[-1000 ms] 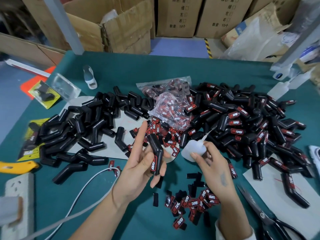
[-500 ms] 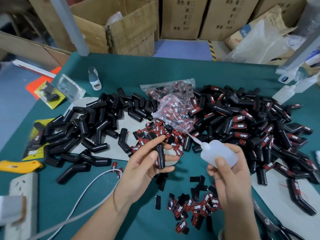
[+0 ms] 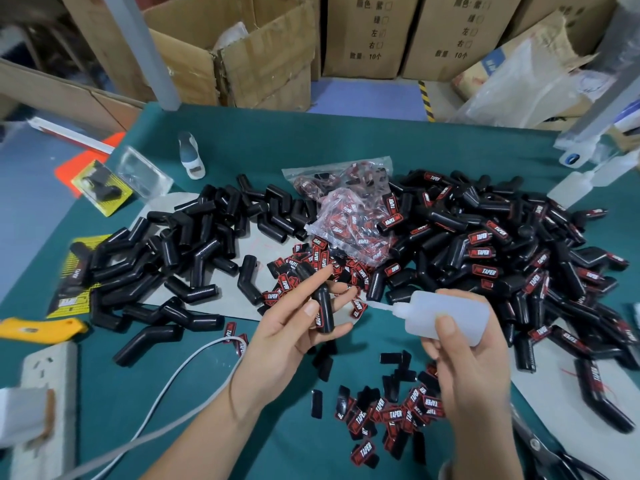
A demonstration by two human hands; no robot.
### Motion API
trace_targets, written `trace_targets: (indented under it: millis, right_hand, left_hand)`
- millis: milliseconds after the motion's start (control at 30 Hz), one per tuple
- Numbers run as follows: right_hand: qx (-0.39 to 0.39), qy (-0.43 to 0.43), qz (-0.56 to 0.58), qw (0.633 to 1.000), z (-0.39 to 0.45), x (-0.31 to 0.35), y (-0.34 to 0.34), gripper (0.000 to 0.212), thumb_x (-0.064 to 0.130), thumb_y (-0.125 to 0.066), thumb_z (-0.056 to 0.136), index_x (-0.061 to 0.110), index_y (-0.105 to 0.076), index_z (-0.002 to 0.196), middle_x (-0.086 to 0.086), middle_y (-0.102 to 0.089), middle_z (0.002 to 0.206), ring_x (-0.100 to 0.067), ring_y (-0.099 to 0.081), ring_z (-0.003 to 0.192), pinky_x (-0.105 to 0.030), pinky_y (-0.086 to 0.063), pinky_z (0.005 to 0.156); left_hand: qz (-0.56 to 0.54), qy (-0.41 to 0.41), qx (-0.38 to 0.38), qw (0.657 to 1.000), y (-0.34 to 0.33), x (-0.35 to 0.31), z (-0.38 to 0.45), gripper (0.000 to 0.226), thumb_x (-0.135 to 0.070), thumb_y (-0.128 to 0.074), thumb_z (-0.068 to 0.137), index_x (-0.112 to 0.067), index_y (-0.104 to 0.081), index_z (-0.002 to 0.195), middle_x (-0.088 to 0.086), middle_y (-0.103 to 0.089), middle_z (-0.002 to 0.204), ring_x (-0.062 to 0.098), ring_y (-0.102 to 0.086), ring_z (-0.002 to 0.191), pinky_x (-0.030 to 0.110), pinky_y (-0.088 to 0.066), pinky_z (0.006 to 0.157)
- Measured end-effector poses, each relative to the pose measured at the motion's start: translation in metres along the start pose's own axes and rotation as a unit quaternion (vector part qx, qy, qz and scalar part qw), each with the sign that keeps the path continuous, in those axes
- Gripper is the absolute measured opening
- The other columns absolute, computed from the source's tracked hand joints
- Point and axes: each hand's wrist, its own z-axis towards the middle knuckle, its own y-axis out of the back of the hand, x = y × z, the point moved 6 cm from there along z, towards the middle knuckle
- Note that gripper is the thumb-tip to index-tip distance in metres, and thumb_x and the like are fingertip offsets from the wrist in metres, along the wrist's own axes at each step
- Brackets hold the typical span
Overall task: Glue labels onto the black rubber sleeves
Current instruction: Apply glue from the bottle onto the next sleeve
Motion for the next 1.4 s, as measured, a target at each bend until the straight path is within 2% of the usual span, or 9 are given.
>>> trace_targets:
  millis: [67, 133, 233, 300, 500, 633, 967, 1133, 1400]
  right_hand:
    - [-0.007, 0.003, -0.057, 0.998, -0.002, 0.001, 0.000, 0.042, 0.061, -0.078, 0.083, 0.030, -0.069, 0.110, -0.002, -0.069, 0.095, -0.013, -0.055, 0.069, -0.021, -0.047, 0.058]
    - [-0.013, 0.006, -0.107, 0.994, -0.005, 0.002, 0.000, 0.050, 0.066, -0.076, 0.083, 0.028, -0.068, 0.114, -0.004, -0.069, 0.097, -0.016, -0.060, 0.073, -0.023, -0.051, 0.060]
    - [-0.019, 0.027, -0.156, 0.987, -0.008, 0.006, -0.001, 0.043, 0.057, -0.072, 0.087, 0.027, -0.066, 0.117, 0.000, -0.070, 0.105, -0.013, -0.068, 0.084, -0.021, -0.055, 0.063]
    - [-0.019, 0.040, -0.173, 0.984, -0.009, 0.009, -0.003, 0.038, 0.051, -0.070, 0.087, 0.028, -0.067, 0.117, 0.003, -0.070, 0.107, -0.011, -0.067, 0.084, -0.019, -0.055, 0.063]
    - [-0.004, 0.051, -0.172, 0.984, -0.011, 0.012, -0.009, 0.027, 0.045, -0.070, 0.086, 0.034, -0.068, 0.111, 0.007, -0.067, 0.105, -0.006, -0.066, 0.085, -0.014, -0.052, 0.064]
    - [-0.001, 0.066, -0.174, 0.983, -0.012, 0.015, -0.011, 0.025, 0.044, -0.070, 0.086, 0.039, -0.069, 0.110, 0.005, -0.066, 0.106, -0.010, -0.067, 0.090, -0.014, -0.052, 0.067]
    - [0.005, 0.087, -0.195, 0.977, -0.012, 0.014, -0.014, 0.023, 0.044, -0.070, 0.086, 0.045, -0.068, 0.109, 0.006, -0.064, 0.106, -0.017, -0.068, 0.094, -0.018, -0.054, 0.072]
    - [0.003, 0.094, -0.206, 0.974, -0.012, 0.014, -0.013, 0.022, 0.044, -0.070, 0.087, 0.046, -0.067, 0.109, 0.006, -0.064, 0.106, -0.018, -0.068, 0.095, -0.020, -0.055, 0.072]
    - [0.000, 0.102, -0.218, 0.971, -0.014, 0.015, -0.012, 0.023, 0.045, -0.070, 0.086, 0.047, -0.068, 0.109, 0.007, -0.064, 0.107, -0.021, -0.067, 0.097, -0.028, -0.056, 0.075]
  left_hand:
    - [0.003, 0.001, 0.001, 1.000, 0.001, 0.000, 0.001, 0.046, -0.017, -0.049, 0.108, -0.023, -0.053, 0.154, 0.013, -0.059, 0.148, 0.037, -0.049, 0.146, 0.048, -0.055, 0.102]
    - [0.005, 0.000, 0.000, 1.000, 0.001, 0.001, 0.001, 0.047, -0.016, -0.048, 0.108, -0.023, -0.053, 0.154, 0.014, -0.058, 0.149, 0.037, -0.048, 0.146, 0.048, -0.055, 0.103]
    - [0.014, -0.004, -0.005, 1.000, 0.002, 0.001, 0.002, 0.046, -0.015, -0.047, 0.109, -0.023, -0.052, 0.155, 0.015, -0.058, 0.150, 0.036, -0.048, 0.146, 0.047, -0.055, 0.103]
    - [0.017, -0.006, -0.012, 1.000, 0.003, 0.001, 0.002, 0.046, -0.016, -0.048, 0.109, -0.024, -0.053, 0.154, 0.015, -0.058, 0.149, 0.036, -0.049, 0.146, 0.047, -0.056, 0.102]
    - [0.024, -0.010, -0.024, 0.999, 0.004, 0.001, 0.001, 0.046, -0.015, -0.047, 0.109, -0.023, -0.054, 0.154, 0.013, -0.059, 0.147, 0.036, -0.049, 0.146, 0.045, -0.056, 0.102]
    - [0.036, -0.010, -0.033, 0.999, 0.005, 0.002, 0.002, 0.046, -0.016, -0.048, 0.108, -0.024, -0.055, 0.153, 0.011, -0.061, 0.144, 0.035, -0.049, 0.146, 0.044, -0.056, 0.102]
    - [0.084, -0.019, -0.034, 0.996, 0.007, 0.004, 0.002, 0.045, -0.017, -0.046, 0.110, -0.024, -0.052, 0.154, 0.014, -0.057, 0.149, 0.034, -0.049, 0.146, 0.046, -0.056, 0.103]
    - [0.101, -0.023, -0.031, 0.994, 0.008, 0.006, 0.002, 0.046, -0.012, -0.042, 0.112, -0.023, -0.052, 0.154, 0.014, -0.057, 0.149, 0.034, -0.049, 0.146, 0.046, -0.055, 0.104]
    - [0.120, -0.026, -0.031, 0.992, 0.009, 0.008, 0.001, 0.047, -0.009, -0.039, 0.112, -0.025, -0.053, 0.154, 0.014, -0.057, 0.148, 0.033, -0.051, 0.145, 0.046, -0.055, 0.105]
